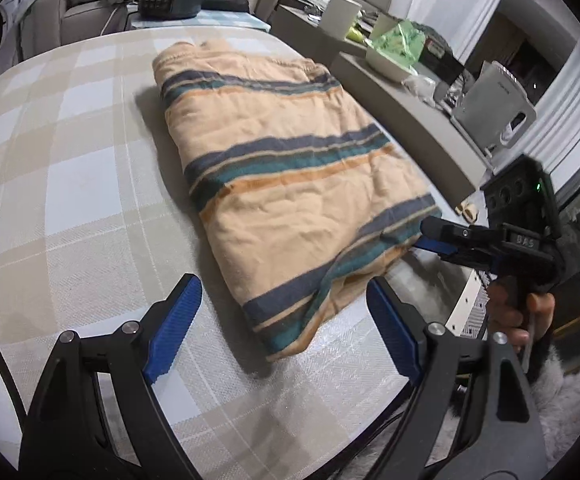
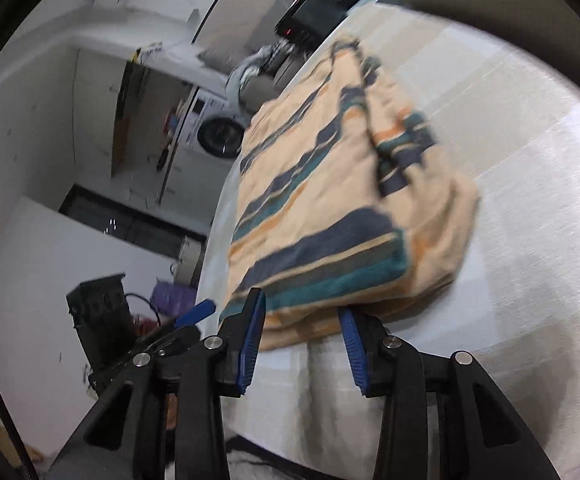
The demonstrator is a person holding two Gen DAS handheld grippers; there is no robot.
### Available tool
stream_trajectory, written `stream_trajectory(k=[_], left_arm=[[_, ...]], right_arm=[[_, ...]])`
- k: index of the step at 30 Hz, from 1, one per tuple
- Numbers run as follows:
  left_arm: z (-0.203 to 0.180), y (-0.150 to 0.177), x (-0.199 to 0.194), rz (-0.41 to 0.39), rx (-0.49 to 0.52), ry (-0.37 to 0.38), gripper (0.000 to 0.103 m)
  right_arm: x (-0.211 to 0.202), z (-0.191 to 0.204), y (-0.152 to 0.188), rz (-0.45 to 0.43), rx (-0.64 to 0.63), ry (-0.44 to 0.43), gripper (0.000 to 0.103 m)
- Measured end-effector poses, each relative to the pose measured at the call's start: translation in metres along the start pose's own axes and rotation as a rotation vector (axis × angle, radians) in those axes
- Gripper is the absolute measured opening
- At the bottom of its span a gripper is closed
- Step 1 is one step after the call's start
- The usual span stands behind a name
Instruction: Fold small clothes
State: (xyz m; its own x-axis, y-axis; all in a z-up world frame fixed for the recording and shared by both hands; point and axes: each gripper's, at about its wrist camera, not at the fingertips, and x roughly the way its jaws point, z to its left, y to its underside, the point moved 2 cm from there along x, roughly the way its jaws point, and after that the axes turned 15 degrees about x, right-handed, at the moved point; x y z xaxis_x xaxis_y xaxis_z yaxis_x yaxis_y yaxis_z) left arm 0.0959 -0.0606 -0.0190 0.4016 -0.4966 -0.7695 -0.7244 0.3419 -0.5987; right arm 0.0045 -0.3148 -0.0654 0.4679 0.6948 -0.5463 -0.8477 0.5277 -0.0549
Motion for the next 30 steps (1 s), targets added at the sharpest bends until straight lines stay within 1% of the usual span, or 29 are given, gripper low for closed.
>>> stream_trajectory(k=[1, 2, 4, 5, 6, 7, 9, 11, 14, 15, 17, 19, 20, 21, 23, 24, 26, 28, 30], left_arm=[[0.003, -0.001, 0.000, -0.007, -0.017, 0.001, 0.083], [0.008, -0.002, 0.001, -0.009, -0.048, -0.001, 0.083], [0.015, -0.001, 0.004, -0.008, -0.088, -0.010, 0.083], [0.019, 0.000, 0.007, -0.003, -0.111, -0.018, 0.083], [0.022, 0.000, 0.010, 0.002, -0.120, -0.020, 0.083], [0.024, 0.002, 0.014, 0.010, -0.129, -0.025, 0.083], [0.028, 0.005, 0.017, 0.026, -0.144, -0.032, 0.083], [0.029, 0.007, 0.020, 0.038, -0.139, -0.040, 0.083], [0.028, 0.008, 0.022, 0.050, -0.125, -0.042, 0.083], [0.026, 0.009, 0.022, 0.054, -0.121, -0.040, 0.083], [0.020, 0.007, 0.020, 0.048, -0.096, -0.024, 0.083], [0.014, 0.005, 0.017, 0.039, -0.075, -0.018, 0.083], [0.012, 0.005, 0.018, 0.038, -0.067, -0.017, 0.083], [0.010, 0.005, 0.020, 0.042, -0.064, -0.017, 0.083], [0.006, 0.007, 0.026, 0.064, -0.051, -0.012, 0.083], [0.004, 0.007, 0.028, 0.075, -0.048, -0.013, 0.083], [0.000, 0.011, 0.033, 0.100, -0.026, -0.014, 0.083], [-0.004, 0.013, 0.035, 0.109, 0.010, -0.034, 0.083], [-0.006, 0.015, 0.036, 0.112, 0.025, -0.043, 0.083]], right_arm=[[0.001, -0.003, -0.002, -0.012, 0.017, -0.005, 0.039], [0.004, -0.005, -0.002, -0.015, 0.032, -0.012, 0.037], [0.005, -0.005, 0.000, -0.045, 0.028, -0.001, 0.018], [0.006, -0.004, 0.003, -0.049, 0.018, 0.016, 0.005], [0.005, -0.003, 0.004, -0.050, 0.016, 0.021, 0.004], [0.000, 0.000, 0.006, -0.050, 0.003, 0.012, 0.003], [-0.013, 0.007, 0.003, -0.053, -0.039, 0.023, 0.003], [-0.023, 0.007, 0.003, -0.049, -0.057, 0.085, 0.003], [-0.018, -0.001, 0.001, -0.042, -0.053, 0.187, 0.003], [-0.017, -0.002, 0.002, -0.042, -0.048, 0.188, 0.003], [-0.017, -0.001, 0.006, -0.026, -0.049, 0.161, 0.004], [-0.015, 0.003, 0.011, 0.033, -0.048, 0.123, 0.011], [-0.013, 0.004, 0.014, 0.070, -0.033, 0.083, 0.017], [-0.012, 0.005, 0.016, 0.076, -0.024, 0.055, 0.023], [-0.003, 0.008, 0.018, 0.065, -0.038, 0.056, 0.028], [0.002, 0.007, 0.019, 0.069, -0.033, 0.067, 0.028], [0.009, 0.001, 0.015, 0.062, 0.009, 0.056, 0.028], [0.007, -0.001, 0.012, 0.021, 0.029, 0.060, 0.028], [0.003, -0.001, 0.012, -0.008, 0.020, 0.087, 0.028]])
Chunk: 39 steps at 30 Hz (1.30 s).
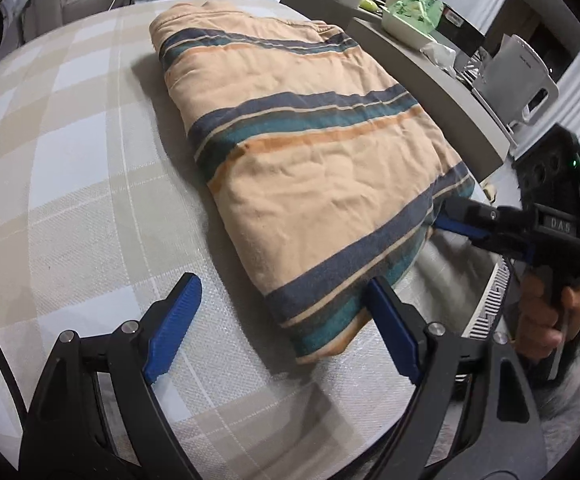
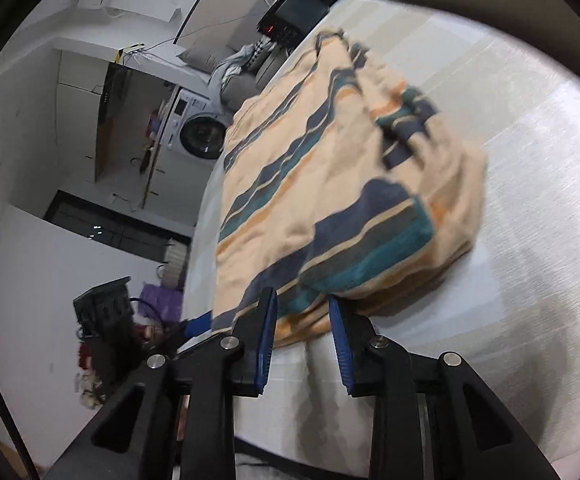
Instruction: Fold small clothes
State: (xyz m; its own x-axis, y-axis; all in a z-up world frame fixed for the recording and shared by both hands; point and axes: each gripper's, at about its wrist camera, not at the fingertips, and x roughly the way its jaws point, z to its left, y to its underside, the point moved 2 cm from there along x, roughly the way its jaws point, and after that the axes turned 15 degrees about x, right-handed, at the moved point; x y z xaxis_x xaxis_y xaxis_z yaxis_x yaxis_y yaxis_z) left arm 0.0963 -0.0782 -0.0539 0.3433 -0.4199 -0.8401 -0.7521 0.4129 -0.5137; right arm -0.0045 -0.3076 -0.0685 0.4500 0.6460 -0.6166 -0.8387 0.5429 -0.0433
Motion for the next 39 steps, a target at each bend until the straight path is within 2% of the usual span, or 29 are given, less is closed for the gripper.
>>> stream_trajectory(k=[6, 8, 11, 14, 17, 22, 26, 28, 29, 31, 34, 35, 36, 38, 39], left_arm=[[-0.002, -0.001, 0.002, 0.011, 0.024, -0.022, 0.083], [-0.004, -0.001, 0.003, 0.016, 0.033, -0.037, 0.083], [-0.007, -0.002, 0.005, 0.024, 0.049, -0.056, 0.083], [-0.010, -0.004, 0.007, 0.035, 0.063, -0.075, 0.084], [-0.011, -0.005, 0.009, 0.038, 0.074, -0.085, 0.084], [-0.006, -0.005, 0.008, 0.030, 0.057, -0.065, 0.084], [-0.001, -0.006, 0.007, 0.026, 0.054, -0.051, 0.085], [0.003, -0.006, 0.006, 0.024, 0.046, -0.041, 0.085], [0.006, -0.006, 0.005, 0.021, 0.029, -0.027, 0.085], [0.012, -0.006, 0.002, 0.012, -0.007, 0.007, 0.085], [0.023, -0.009, -0.004, -0.034, -0.082, 0.083, 0.085], [0.025, -0.011, -0.005, -0.054, -0.102, 0.102, 0.085], [0.027, -0.014, -0.005, -0.067, -0.115, 0.118, 0.084], [0.027, -0.020, 0.001, -0.078, -0.141, 0.151, 0.084], [0.028, -0.023, 0.006, -0.071, -0.156, 0.148, 0.084]], right_arm=[[-0.014, -0.008, -0.004, -0.003, 0.015, 0.055, 0.029], [-0.019, -0.006, -0.008, -0.016, 0.024, 0.029, 0.030], [-0.013, -0.005, -0.013, -0.020, 0.025, 0.021, 0.037], [-0.003, -0.002, -0.013, -0.029, 0.030, 0.024, 0.037], [0.001, 0.001, -0.012, -0.082, 0.020, 0.039, 0.005], [-0.017, 0.016, -0.005, -0.114, -0.042, 0.037, 0.002], [-0.006, 0.002, -0.008, -0.055, -0.018, 0.143, 0.003], [-0.005, 0.000, -0.008, -0.030, -0.036, 0.171, 0.004], [-0.007, 0.002, -0.007, -0.010, -0.053, 0.189, 0.010], [-0.018, 0.006, -0.008, 0.025, -0.089, 0.219, 0.013], [-0.049, 0.020, -0.012, -0.063, -0.182, 0.243, 0.027], [-0.058, 0.027, -0.016, -0.119, -0.220, 0.240, 0.039], [-0.060, 0.032, -0.021, -0.161, -0.251, 0.246, 0.047], [-0.051, 0.040, -0.030, -0.217, -0.308, 0.271, 0.047], [-0.043, 0.043, -0.033, -0.218, -0.329, 0.277, 0.047]])
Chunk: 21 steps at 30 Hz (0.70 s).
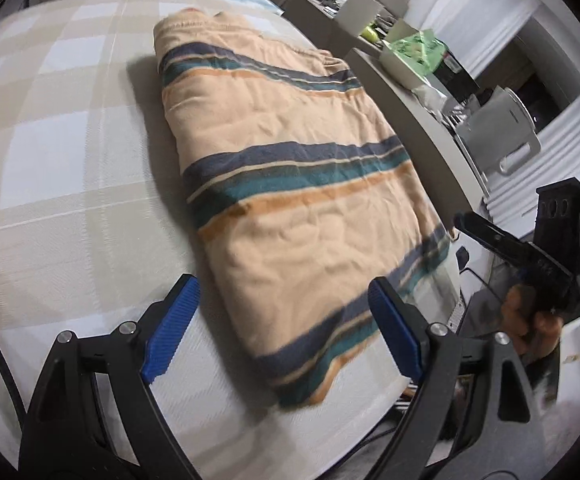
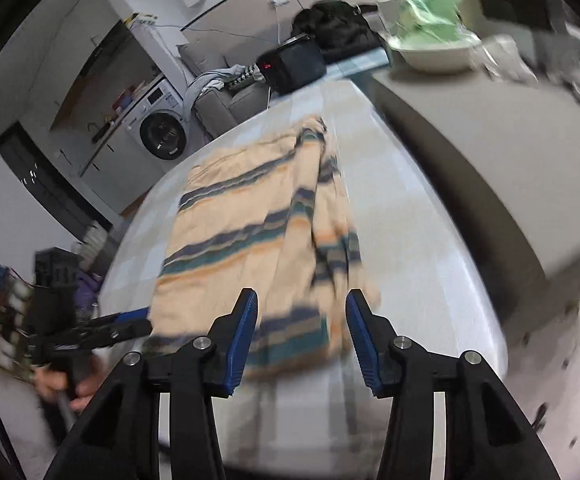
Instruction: Fold small clothes
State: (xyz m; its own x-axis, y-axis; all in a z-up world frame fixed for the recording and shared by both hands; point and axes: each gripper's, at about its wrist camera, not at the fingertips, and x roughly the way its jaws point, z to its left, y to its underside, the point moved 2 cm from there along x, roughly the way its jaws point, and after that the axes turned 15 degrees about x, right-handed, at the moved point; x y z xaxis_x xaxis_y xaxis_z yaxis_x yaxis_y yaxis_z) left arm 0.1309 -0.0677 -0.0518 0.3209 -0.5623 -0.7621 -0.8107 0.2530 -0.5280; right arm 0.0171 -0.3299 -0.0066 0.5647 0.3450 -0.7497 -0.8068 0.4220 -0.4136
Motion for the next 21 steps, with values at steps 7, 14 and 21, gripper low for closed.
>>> stream_trajectory(k=[7, 14, 21], left_arm=[[-0.003, -0.005, 0.005, -0.001, 0.030, -0.059, 0.081], [0.004, -0.005, 0.006, -0.019, 0.017, -0.071, 0.081], [0.035, -0.048, 0.024, -0.060, -0.088, -0.066, 0.081]], right_arm=[[0.041, 0.003, 0.016, 0.025, -0.198, 0.145, 0.021], [0.011, -0.006, 0.009, -0.001, -0.171, 0.106, 0.027], [0.047, 0.005, -0.044, -0.017, -0.079, 0.064, 0.042]])
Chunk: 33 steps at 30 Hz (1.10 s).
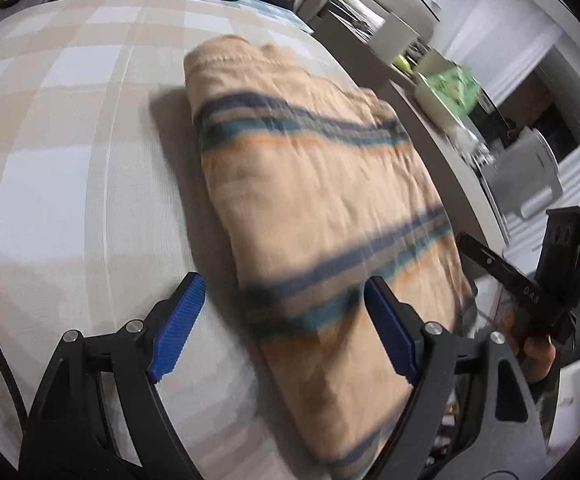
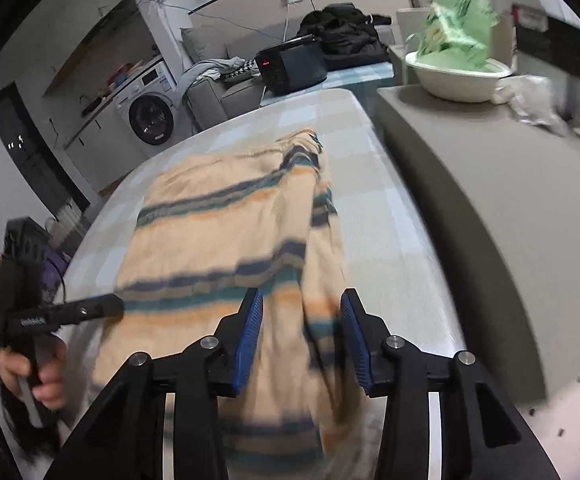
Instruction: Fold small clothes
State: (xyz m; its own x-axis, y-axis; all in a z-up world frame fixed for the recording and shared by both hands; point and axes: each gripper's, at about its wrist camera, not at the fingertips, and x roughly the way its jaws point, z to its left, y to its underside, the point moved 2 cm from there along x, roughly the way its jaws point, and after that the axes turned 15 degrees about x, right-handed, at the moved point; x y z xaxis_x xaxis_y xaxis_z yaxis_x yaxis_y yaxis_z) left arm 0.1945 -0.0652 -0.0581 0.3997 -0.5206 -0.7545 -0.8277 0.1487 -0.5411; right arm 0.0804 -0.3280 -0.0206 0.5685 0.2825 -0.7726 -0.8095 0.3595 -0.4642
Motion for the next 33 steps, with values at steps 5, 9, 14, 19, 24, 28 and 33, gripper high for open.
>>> stream_trajectory(k=[5, 9, 14, 19, 24, 28, 33], left_arm=[[0.014, -0.035, 0.019, -0.019, -0.018, -0.039, 0.070], [0.021, -0.048, 0.027, -0.019, 0.040, -0.113, 0.048], [0.021, -0.045, 0.024, -0.003, 0.138, -0.209, 0.048], [0.009, -0.042, -0.009, -0.060, 0.158, -0.214, 0.048], [-0.037, -0.023, -0.023, -0.112, 0.280, -0.021, 0.053], [-0.051, 0.000, 0.014, -0.012, 0.359, 0.029, 0.053], [-0.039, 0.013, 0.005, -0.039, 0.387, 0.031, 0.052]], right_arm=[[0.038, 0.001, -0.029, 0.038, 0.050, 0.022, 0.043], [0.052, -0.001, -0.029, 0.067, 0.006, 0.079, 0.038], [0.035, -0.003, -0.025, 0.031, -0.042, 0.141, 0.039], [0.015, 0.045, -0.020, -0.008, -0.153, 0.042, 0.039], [0.026, 0.086, 0.016, 0.034, -0.276, -0.080, 0.039], [0.056, 0.074, 0.033, 0.087, -0.279, -0.014, 0.039], [0.032, 0.043, 0.030, -0.003, -0.259, 0.103, 0.033]])
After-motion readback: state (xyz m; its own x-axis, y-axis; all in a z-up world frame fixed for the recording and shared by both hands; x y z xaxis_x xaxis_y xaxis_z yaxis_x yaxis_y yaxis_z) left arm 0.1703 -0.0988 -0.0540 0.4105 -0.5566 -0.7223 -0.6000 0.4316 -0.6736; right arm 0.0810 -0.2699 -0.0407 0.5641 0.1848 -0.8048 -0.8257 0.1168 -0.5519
